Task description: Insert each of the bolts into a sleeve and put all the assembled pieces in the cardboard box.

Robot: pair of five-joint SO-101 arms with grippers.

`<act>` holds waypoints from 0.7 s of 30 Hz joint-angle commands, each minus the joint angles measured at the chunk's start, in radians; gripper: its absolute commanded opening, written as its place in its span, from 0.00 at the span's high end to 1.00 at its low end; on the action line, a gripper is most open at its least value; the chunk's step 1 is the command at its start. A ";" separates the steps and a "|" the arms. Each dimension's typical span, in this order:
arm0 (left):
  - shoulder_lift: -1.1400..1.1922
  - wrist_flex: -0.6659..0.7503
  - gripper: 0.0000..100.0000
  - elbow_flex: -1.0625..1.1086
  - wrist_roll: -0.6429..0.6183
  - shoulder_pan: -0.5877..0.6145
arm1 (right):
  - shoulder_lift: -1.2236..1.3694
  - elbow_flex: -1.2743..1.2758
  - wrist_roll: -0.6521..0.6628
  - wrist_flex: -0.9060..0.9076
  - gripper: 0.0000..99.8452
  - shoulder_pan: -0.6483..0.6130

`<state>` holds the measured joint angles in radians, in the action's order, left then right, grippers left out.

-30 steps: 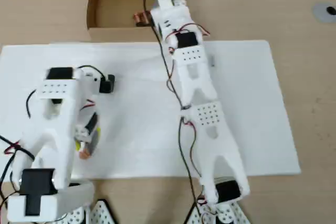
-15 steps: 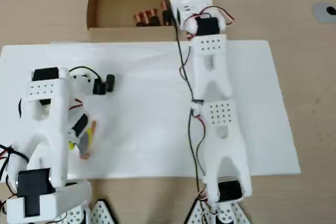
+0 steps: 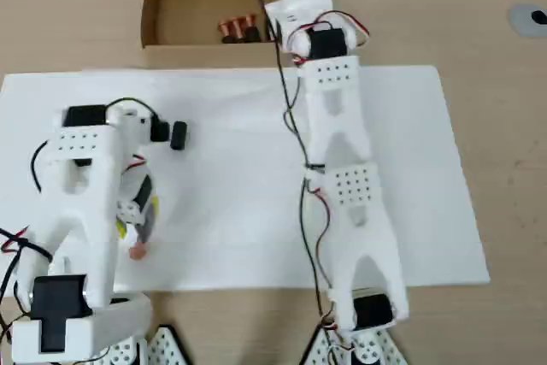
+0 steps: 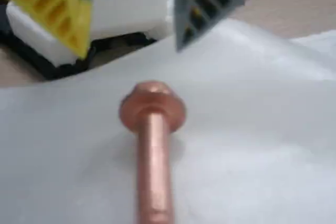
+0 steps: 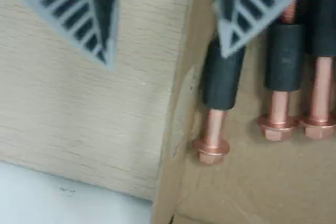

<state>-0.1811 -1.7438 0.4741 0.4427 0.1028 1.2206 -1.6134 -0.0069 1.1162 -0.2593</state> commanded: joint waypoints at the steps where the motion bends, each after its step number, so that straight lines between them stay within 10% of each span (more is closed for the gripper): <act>1: -0.008 -0.009 0.87 -0.043 -0.008 -0.031 | -0.110 -0.053 -0.011 0.003 0.83 -0.019; 21: -0.004 0.299 0.83 0.227 0.069 -0.037 | -0.107 -0.051 -0.009 0.006 0.83 -0.010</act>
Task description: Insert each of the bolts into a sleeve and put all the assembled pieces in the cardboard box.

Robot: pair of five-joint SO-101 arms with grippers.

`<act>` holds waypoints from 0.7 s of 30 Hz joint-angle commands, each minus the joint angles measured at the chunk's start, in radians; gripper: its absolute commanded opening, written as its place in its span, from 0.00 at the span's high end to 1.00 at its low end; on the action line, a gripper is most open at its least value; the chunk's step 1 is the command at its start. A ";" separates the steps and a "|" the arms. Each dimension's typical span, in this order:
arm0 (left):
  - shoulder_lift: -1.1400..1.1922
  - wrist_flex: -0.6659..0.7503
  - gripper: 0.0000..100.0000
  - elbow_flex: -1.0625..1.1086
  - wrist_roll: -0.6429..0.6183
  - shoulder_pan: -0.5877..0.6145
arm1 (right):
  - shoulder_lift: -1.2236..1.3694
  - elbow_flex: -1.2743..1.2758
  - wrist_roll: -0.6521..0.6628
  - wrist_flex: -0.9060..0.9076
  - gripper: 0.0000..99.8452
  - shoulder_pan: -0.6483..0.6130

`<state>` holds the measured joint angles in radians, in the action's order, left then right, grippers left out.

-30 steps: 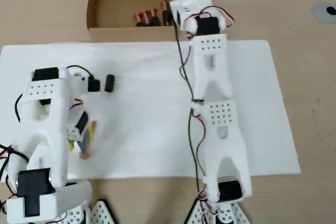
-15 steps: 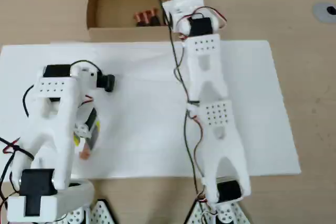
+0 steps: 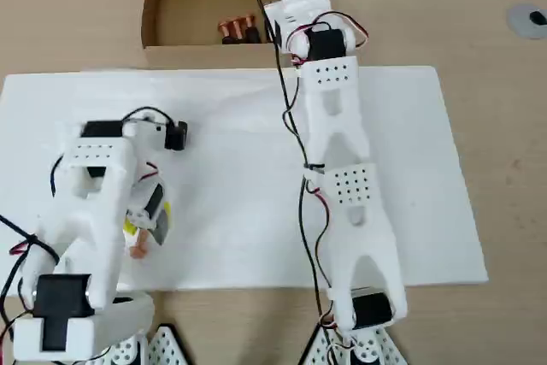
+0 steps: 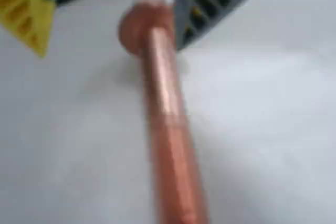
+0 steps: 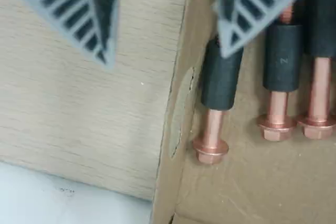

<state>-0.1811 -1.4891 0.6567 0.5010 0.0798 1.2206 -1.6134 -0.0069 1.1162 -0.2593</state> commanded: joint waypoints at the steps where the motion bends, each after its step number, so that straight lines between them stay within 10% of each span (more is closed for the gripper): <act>1: -0.004 0.054 0.83 0.060 0.012 -0.014 | -0.107 -0.051 -0.008 0.006 0.83 -0.010; 21: -0.005 0.292 0.99 0.209 0.034 -0.005 | -0.107 -0.053 -0.011 0.077 0.84 -0.010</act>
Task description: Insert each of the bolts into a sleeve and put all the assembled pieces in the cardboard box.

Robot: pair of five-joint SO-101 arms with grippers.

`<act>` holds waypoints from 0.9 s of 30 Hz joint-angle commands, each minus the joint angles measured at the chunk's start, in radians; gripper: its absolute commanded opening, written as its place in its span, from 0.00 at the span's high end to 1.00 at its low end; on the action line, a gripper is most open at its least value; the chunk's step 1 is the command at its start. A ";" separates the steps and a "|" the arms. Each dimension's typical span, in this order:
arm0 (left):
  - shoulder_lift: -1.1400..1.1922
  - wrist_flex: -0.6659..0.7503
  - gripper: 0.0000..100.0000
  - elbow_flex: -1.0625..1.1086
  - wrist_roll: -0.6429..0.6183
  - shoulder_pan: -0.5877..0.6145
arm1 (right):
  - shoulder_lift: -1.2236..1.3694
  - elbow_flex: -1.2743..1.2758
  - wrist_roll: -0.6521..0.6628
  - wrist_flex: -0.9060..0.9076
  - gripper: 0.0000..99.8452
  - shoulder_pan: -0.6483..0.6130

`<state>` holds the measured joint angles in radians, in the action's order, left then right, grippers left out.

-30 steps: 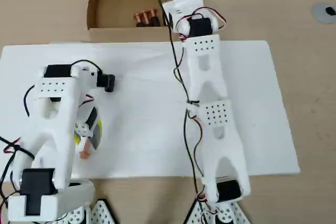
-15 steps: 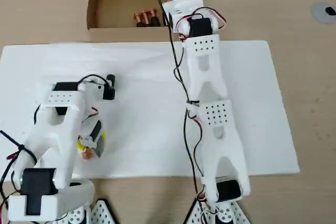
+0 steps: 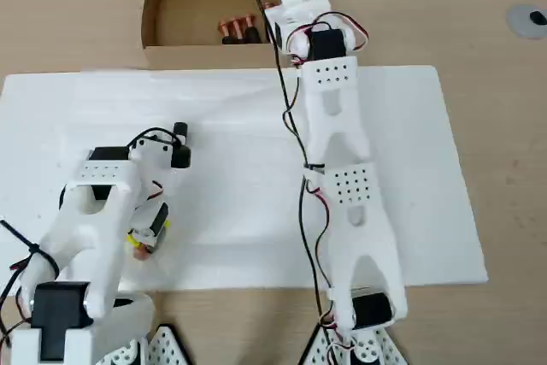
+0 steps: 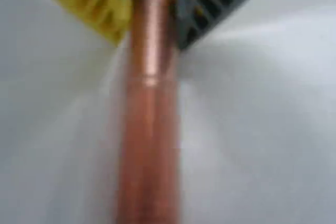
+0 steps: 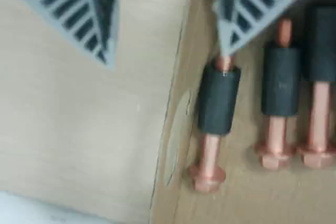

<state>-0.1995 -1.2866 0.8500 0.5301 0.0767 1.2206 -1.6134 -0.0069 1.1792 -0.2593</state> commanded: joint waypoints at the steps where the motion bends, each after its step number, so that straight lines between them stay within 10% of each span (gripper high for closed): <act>1: 0.007 0.087 0.99 0.012 0.006 -0.002 | -0.107 -0.053 -0.011 0.018 0.84 -0.010; 16: 0.005 -0.460 0.99 -0.664 0.516 -0.002 | -0.111 -0.053 -0.012 0.020 0.84 -0.016; 27: 0.016 -0.463 0.99 -0.603 1.123 0.129 | -0.113 -0.054 -0.012 0.101 0.84 -0.012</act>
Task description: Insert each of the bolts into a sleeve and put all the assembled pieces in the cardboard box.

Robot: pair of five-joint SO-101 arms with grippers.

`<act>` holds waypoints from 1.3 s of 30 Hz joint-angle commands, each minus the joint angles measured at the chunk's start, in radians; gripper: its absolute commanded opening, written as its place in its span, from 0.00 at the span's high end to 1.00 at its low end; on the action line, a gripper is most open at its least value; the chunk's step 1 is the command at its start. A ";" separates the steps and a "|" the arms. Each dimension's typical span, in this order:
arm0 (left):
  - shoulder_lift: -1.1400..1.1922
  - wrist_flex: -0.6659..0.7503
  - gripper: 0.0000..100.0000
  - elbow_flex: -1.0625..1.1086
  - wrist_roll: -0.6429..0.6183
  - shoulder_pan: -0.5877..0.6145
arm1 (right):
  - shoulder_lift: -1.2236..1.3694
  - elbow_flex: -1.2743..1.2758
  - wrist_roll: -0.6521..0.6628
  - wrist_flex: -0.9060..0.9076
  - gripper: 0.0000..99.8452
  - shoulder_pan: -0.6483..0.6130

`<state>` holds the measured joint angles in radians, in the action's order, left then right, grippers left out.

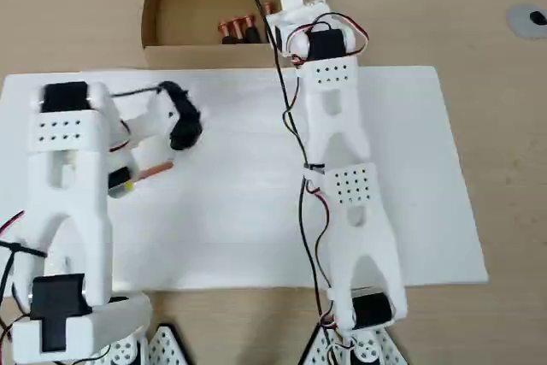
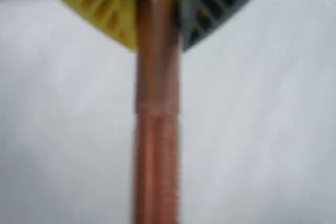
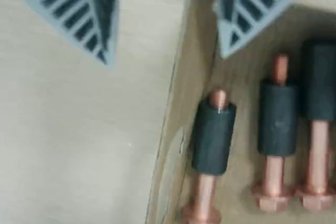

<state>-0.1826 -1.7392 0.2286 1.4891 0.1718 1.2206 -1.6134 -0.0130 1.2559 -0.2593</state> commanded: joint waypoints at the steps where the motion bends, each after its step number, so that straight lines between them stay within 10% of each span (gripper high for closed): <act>1: 0.001 0.005 0.99 0.034 0.212 0.043 | -0.113 -0.054 -0.006 0.037 0.84 -0.010; 14: 0.467 0.473 0.96 -0.077 0.252 0.043 | -0.318 -0.054 0.002 0.126 0.84 -0.008; 30: 0.625 -0.015 0.77 -0.694 0.038 0.110 | -0.283 -0.051 -0.002 0.129 0.83 -0.010; 35: 0.515 -0.015 0.77 -0.694 -0.319 0.106 | -0.280 -0.051 -0.003 0.129 0.83 -0.010; 39: 0.424 -0.014 0.77 -0.624 -1.034 0.054 | -0.278 -0.048 -0.005 0.129 0.83 -0.015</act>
<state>0.3391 -1.7407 -0.4204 1.0288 0.2547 0.9828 -1.6134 -0.0130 1.3802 -0.2624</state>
